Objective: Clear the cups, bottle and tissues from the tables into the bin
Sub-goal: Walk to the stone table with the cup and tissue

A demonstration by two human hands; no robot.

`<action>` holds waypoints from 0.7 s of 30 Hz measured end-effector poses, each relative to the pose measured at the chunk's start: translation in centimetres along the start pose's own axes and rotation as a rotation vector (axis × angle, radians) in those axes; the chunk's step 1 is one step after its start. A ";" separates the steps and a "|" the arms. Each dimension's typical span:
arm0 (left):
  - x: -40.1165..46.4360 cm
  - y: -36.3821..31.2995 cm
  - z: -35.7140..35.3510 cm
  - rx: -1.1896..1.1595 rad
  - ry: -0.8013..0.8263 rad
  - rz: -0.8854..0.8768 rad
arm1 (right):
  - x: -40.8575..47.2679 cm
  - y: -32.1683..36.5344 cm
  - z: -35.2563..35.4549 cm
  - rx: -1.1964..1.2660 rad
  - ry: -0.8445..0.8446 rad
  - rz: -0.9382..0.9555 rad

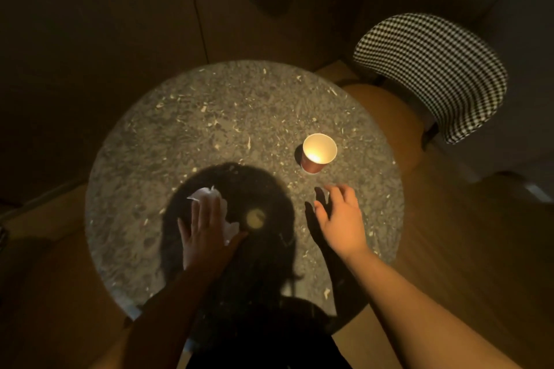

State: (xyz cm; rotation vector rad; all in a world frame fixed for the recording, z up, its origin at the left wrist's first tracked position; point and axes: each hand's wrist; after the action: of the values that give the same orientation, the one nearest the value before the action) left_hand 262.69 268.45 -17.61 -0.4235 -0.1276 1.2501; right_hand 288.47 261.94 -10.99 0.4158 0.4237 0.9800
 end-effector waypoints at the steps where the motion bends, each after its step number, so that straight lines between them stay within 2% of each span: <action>1: 0.3 0.0 -0.2 0.007 0.010 -0.037 | 0.6 -0.2 0.2 0.004 -0.015 0.004; 4: 1.5 -1.0 -0.3 0.044 -0.010 -0.145 | 3.0 -0.1 0.6 0.065 -0.066 -0.001; 7: 2.6 -2.7 0.0 0.061 -0.076 -0.125 | 5.9 0.4 0.7 0.077 -0.088 0.036; 10: 3.6 -3.8 0.2 0.087 -0.047 -0.069 | 8.4 0.8 0.5 0.071 -0.060 0.069; 17: 4.2 -5.1 1.3 -0.142 -0.096 -0.043 | 11.5 1.4 -0.2 0.026 -0.048 0.168; 21: 4.1 -6.3 1.4 -0.147 -0.104 -0.032 | 10.8 0.8 0.2 0.136 -0.047 0.195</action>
State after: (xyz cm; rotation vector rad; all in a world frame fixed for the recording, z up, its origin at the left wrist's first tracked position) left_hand 269.21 271.09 -14.49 -0.4818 -0.3153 1.2361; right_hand 293.31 271.53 -12.12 0.6105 0.4140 1.1318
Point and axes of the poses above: each hand's wrist, its own x-axis towards the middle knuckle, its own z-axis out of the back of the hand, y = z × x, and after that the axes turned 3 degrees about -z, right-handed
